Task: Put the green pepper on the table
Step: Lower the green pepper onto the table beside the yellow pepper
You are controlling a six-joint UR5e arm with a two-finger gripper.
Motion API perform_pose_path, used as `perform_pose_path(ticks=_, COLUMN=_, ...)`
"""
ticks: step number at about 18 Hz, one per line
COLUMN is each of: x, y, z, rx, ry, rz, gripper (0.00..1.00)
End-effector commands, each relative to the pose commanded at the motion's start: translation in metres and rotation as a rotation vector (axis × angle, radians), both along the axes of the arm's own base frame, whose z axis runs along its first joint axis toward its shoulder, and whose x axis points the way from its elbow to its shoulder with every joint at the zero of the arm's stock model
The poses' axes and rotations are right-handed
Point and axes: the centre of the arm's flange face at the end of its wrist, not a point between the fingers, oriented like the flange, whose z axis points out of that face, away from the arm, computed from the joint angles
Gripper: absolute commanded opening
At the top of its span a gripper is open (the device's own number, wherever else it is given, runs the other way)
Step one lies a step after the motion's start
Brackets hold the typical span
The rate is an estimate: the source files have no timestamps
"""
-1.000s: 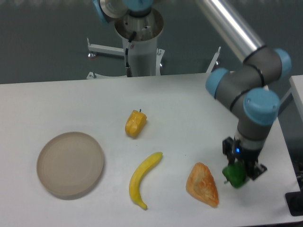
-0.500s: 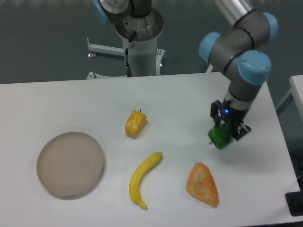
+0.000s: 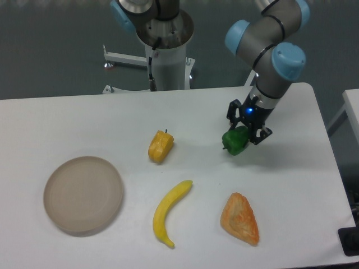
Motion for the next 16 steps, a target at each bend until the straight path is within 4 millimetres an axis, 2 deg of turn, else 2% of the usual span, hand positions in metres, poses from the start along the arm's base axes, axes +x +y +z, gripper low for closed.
perform_pose_path(ticks=6, x=0.012, y=0.009, z=-0.005, rx=0.042, ry=-0.052, rz=0.020, gripper=0.33)
perform_pose_path(ticks=16, x=0.011, y=0.018, z=-0.021, rx=0.076, ry=-0.006, rz=-0.084, gripper=0.33)
